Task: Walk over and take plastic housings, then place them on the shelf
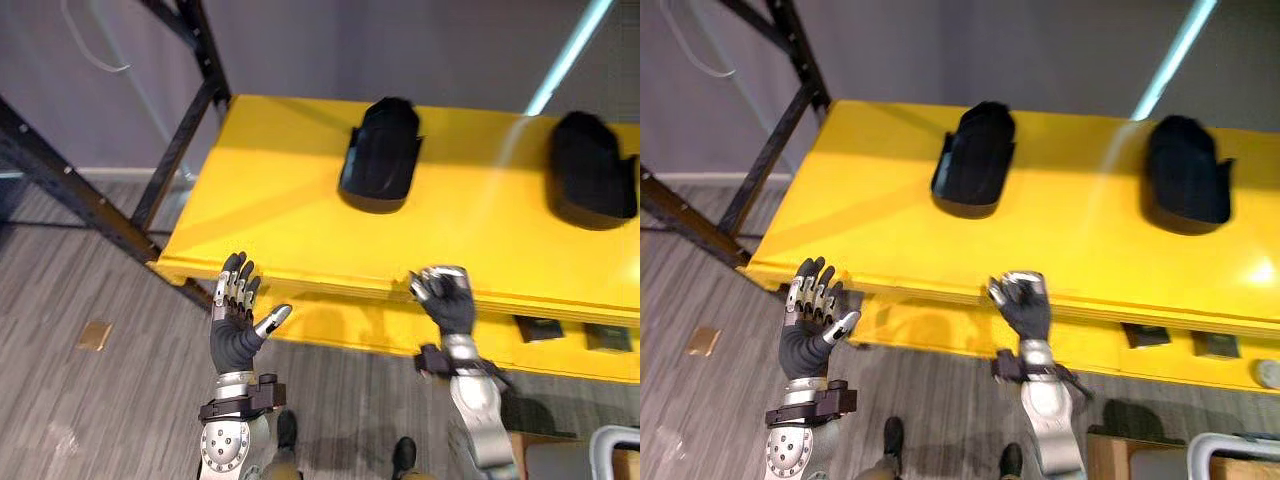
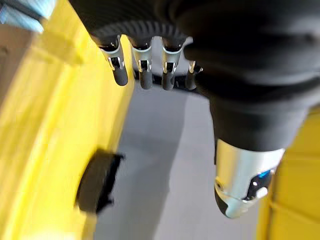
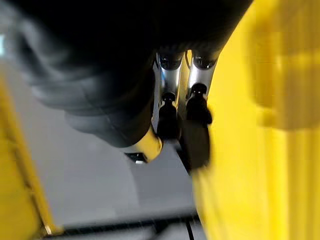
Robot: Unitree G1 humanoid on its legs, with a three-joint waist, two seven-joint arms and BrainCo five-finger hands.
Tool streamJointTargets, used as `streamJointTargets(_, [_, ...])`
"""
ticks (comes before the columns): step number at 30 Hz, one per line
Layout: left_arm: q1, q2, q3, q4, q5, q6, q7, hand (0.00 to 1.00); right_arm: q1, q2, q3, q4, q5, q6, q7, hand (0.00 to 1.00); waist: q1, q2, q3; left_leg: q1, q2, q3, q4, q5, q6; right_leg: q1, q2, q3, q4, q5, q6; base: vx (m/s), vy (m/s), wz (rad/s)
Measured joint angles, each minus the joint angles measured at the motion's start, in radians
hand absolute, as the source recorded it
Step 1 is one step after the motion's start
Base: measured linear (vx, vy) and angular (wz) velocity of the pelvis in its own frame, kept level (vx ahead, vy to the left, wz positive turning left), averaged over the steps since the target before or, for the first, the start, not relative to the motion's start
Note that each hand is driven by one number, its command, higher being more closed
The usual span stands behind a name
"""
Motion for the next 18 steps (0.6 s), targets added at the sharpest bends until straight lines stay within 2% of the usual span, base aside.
streamJointTargets(2, [-0.013,0.006,-0.002,0.008,0.032,0.001,0.009,0.0,0.078,0.029,-0.087,-0.044,-0.015,-0.002,0.01,0.0,-0.022,-0.017,-0.027,0.034,0.005,0.051,0.0,-0.012,0.002,-0.001,0.004,0.05,0.001,0.005,-0.006,0.03,0.006,-0.63])
streamJointTargets(3, [-0.018,0.005,-0.004,0.013,0.043,0.001,0.014,0.0,0.098,0.037,-0.111,-0.053,-0.027,-0.002,0.01,0.0,-0.032,-0.018,-0.034,0.042,0.007,0.066,0.001,-0.016,0.001,-0.001,0.005,0.059,0.001,0.008,-0.008,0.03,0.017,-0.58])
streamJointTargets(5, [-0.052,0.006,-0.027,0.04,0.05,0.001,0.016,0.0,0.168,0.064,-0.233,-0.069,-0.05,-0.003,0.007,0.0,-0.07,-0.015,-0.054,0.06,0.009,0.099,0.004,-0.023,-0.002,-0.008,0.008,0.095,0.0,0.014,-0.011,0.02,0.016,-0.49])
streamJointTargets(7, [-0.065,0.006,-0.032,0.043,0.065,0.001,0.016,0.0,0.193,0.077,-0.294,-0.072,-0.077,-0.002,0.004,0.0,-0.08,-0.016,-0.055,0.081,0.016,0.148,0.004,-0.03,-0.004,-0.023,0.019,0.142,0.002,0.021,-0.012,-0.01,0.011,-0.8])
streamJointTargets(10, [-0.072,0.007,-0.03,0.081,0.065,-0.001,0.017,0.0,0.175,0.091,-0.3,-0.073,-0.081,-0.003,-0.016,0.0,-0.081,-0.015,-0.061,0.187,0.046,0.367,0.023,-0.081,-0.029,-0.058,0.079,0.354,-0.009,0.063,-0.017,-0.06,0.015,-1.92])
streamJointTargets(11, [-0.072,0.007,-0.03,0.089,0.065,-0.001,0.016,0.0,0.169,0.091,-0.291,-0.071,-0.081,-0.003,-0.017,0.0,-0.081,-0.015,-0.061,0.203,0.057,0.404,0.051,-0.105,-0.034,-0.058,0.094,0.394,-0.013,0.071,-0.019,-0.03,-0.017,-1.88])
streamJointTargets(12, [-0.076,0.004,-0.032,0.107,0.065,-0.001,0.014,0.0,0.16,0.09,-0.268,-0.062,-0.079,-0.004,-0.024,0.0,-0.085,-0.015,-0.061,0.208,0.088,0.421,0.158,-0.178,-0.04,-0.06,0.124,0.468,-0.013,0.083,-0.027,0.02,-0.063,-2.04])
streamJointTargets(13, [-0.079,-0.003,-0.031,0.12,0.065,-0.001,0.012,0.0,0.143,0.073,-0.256,-0.033,-0.072,-0.01,-0.031,0.0,-0.082,0.0,-0.067,0.187,0.115,0.321,0.263,-0.265,-0.027,-0.072,0.161,0.533,-0.013,0.093,-0.031,0.01,-0.062,-2.0])
streamJointTargets(14, [-0.08,-0.012,-0.032,0.121,0.064,-0.001,0.011,0.0,0.129,0.056,-0.25,-0.012,-0.069,-0.011,-0.033,0.0,-0.08,0.012,-0.066,0.178,0.123,0.257,0.304,-0.308,-0.026,-0.078,0.181,0.567,-0.014,0.093,-0.029,-0.01,-0.001,-1.92])
streamJointTargets(15, [-0.088,-0.023,-0.032,0.128,0.063,-0.001,0.007,0.0,0.096,0.024,-0.241,0.037,-0.065,-0.013,-0.033,0.0,-0.079,0.039,-0.064,0.163,0.127,0.123,0.368,-0.376,-0.013,-0.09,0.21,0.617,-0.013,0.1,-0.022,-0.07,0.118,-1.58])
streamJointTargets(16, [-0.1,-0.026,-0.026,0.147,0.063,-0.001,-0.001,0.0,0.073,0.006,-0.237,0.078,-0.065,-0.013,-0.033,0.0,-0.075,0.056,-0.06,0.155,0.111,-0.006,0.419,-0.419,-0.007,-0.101,0.23,0.655,0.0,0.101,-0.02,-0.08,0.151,-1.43])
streamJointTargets(17, [-0.102,-0.026,-0.018,0.15,0.063,-0.001,-0.004,0.0,0.062,-0.001,-0.229,0.096,-0.061,-0.012,-0.033,0.0,-0.068,0.059,-0.061,0.152,0.094,-0.068,0.44,-0.436,0.003,-0.111,0.235,0.682,0.014,0.099,-0.018,-0.08,0.143,-1.2])
streamJointTargets(18, [-0.105,-0.029,-0.007,0.149,0.063,-0.001,-0.004,0.0,0.049,-0.009,-0.205,0.102,-0.049,-0.012,-0.033,0.0,-0.053,0.067,-0.057,0.148,0.058,-0.19,0.469,-0.475,0.02,-0.135,0.245,0.722,0.053,0.093,-0.009,-0.1,0.154,-0.84])
